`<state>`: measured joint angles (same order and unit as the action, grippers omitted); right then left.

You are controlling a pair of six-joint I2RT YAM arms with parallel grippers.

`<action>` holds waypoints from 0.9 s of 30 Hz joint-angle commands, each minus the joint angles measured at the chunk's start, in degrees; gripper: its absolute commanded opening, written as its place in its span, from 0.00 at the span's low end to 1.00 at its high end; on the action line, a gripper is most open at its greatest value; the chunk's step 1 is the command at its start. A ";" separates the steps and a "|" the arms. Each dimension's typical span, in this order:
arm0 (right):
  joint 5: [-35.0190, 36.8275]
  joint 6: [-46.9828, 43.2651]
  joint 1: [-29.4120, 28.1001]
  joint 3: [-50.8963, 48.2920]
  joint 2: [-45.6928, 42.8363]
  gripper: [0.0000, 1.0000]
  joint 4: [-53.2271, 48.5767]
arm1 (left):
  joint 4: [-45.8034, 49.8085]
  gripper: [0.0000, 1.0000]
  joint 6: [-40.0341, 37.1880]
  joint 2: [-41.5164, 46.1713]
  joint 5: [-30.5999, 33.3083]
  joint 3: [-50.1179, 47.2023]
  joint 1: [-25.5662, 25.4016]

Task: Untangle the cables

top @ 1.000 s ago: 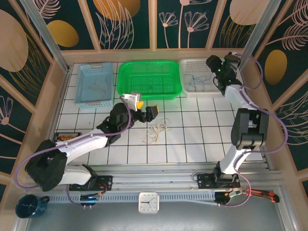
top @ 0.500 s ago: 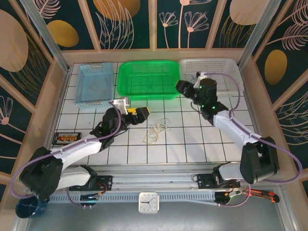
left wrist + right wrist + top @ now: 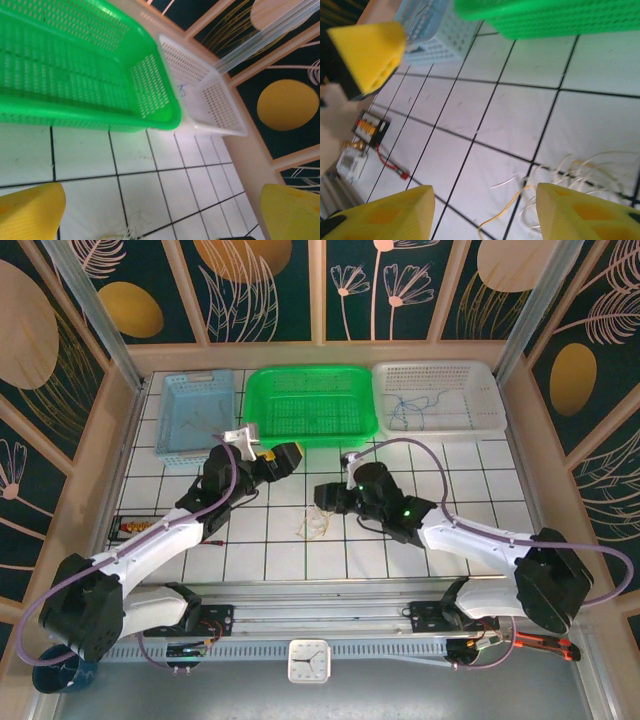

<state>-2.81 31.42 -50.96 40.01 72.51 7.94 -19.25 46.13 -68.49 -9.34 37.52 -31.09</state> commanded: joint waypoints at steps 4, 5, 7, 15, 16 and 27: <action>-0.01 -0.02 -3.28 0.25 5.40 0.44 5.32 | 8.52 0.99 -0.60 2.01 -1.89 -2.10 0.33; -0.39 0.11 -3.31 0.35 6.74 0.42 6.39 | 9.25 0.99 -0.59 2.33 -1.93 -2.59 0.33; -0.29 0.01 -3.19 0.75 9.19 0.40 7.74 | 10.41 0.99 -0.51 2.93 -2.12 -3.68 0.33; -0.29 0.95 1.24 0.18 16.68 0.33 12.21 | 12.08 0.98 -0.57 3.78 -4.76 -7.13 0.31; -0.10 1.32 2.23 -0.24 17.02 0.33 12.64 | 11.91 0.97 -0.75 3.51 -5.44 -7.36 0.28; 1.68 2.86 8.30 -1.36 16.46 0.33 12.45 | 8.20 0.89 -1.14 -2.85 -14.27 -8.58 0.21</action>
<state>-2.52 33.41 -43.09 39.33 89.47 18.79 -9.30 45.28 -70.15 -19.73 29.87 -31.05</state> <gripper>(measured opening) 0.335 0.896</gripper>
